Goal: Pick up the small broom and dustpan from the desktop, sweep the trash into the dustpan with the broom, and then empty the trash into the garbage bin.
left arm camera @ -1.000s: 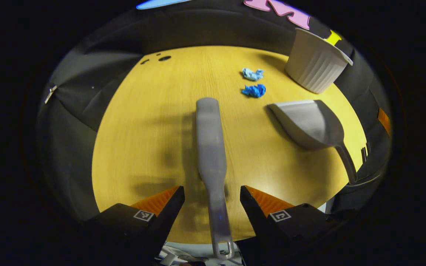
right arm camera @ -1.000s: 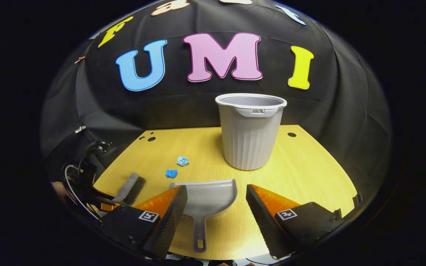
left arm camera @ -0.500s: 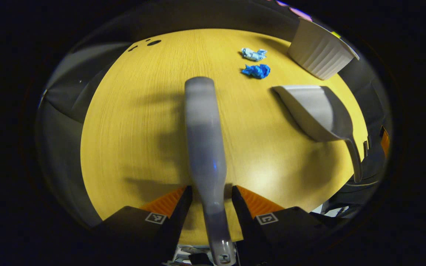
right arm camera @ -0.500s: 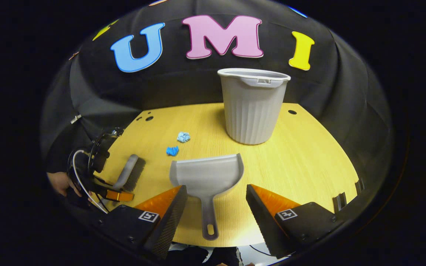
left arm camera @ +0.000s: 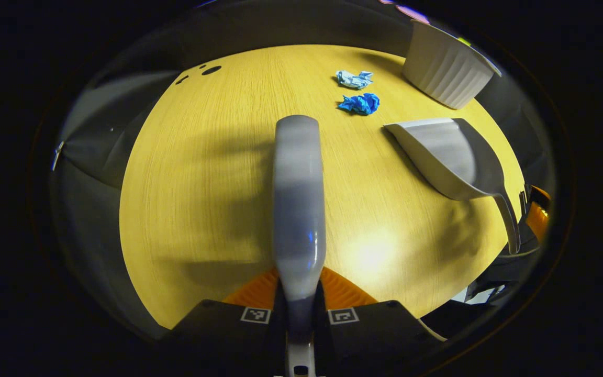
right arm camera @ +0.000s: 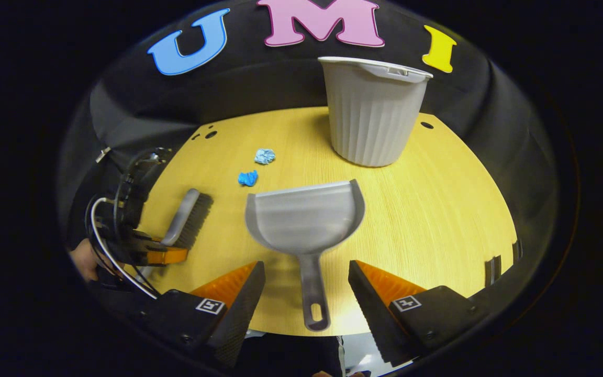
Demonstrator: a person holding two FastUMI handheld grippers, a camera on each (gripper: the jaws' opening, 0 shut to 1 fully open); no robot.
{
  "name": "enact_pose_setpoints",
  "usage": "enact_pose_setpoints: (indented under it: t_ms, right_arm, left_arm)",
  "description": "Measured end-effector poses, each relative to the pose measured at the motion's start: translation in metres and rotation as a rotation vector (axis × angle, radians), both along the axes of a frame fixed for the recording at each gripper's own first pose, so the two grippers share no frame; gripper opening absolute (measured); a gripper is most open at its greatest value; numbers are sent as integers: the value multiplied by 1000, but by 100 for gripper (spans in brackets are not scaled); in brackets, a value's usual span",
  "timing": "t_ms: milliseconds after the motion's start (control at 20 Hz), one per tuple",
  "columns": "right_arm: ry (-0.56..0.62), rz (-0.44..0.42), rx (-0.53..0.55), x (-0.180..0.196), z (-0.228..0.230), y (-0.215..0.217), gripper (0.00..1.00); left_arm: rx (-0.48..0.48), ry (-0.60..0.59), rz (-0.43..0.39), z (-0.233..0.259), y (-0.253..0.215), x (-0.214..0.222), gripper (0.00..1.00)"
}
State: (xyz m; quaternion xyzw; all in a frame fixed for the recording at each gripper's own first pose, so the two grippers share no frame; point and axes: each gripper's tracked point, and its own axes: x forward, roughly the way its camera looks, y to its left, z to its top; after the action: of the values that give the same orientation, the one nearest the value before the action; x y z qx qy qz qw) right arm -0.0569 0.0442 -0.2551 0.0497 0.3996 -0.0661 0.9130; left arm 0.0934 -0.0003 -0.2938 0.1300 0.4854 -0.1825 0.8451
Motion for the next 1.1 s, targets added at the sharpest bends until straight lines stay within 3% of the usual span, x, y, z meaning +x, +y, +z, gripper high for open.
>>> enact_pose_setpoints:
  t_ms: [150, 200, 450, 550, 900, 1000, 1050, 1100]
  right_arm:
    - [53, -1, 36, 4, -14, 0, 99]
    - [72, 5, 42, 7, -21, -1, 99]
    - [186, 61, 53, 19, -60, 6, 99]
    - [224, 64, 37, 20, -72, 2, 99]
    - [301, 64, 7, 28, -100, -2, 100]
    - [304, 82, 1, 31, -103, 0, 94]
    - [321, 87, 4, 30, -104, 1, 86]
    - [317, 84, 7, 34, -104, 0, 70]
  left_arm:
    - [-46, -13, 54, 5, 3, -1, 27]
    - [-65, -26, 72, 10, 3, -1, 21]
    - [-78, -108, 149, 43, 10, 19, 24]
    - [-67, -136, 160, 57, 14, 30, 27]
    - [-36, -171, 168, 83, 12, 66, 23]
    - [-37, -177, 168, 89, 6, 76, 23]
    - [-37, -180, 164, 91, 3, 81, 24]
    - [-31, -186, 157, 92, 0, 84, 20]
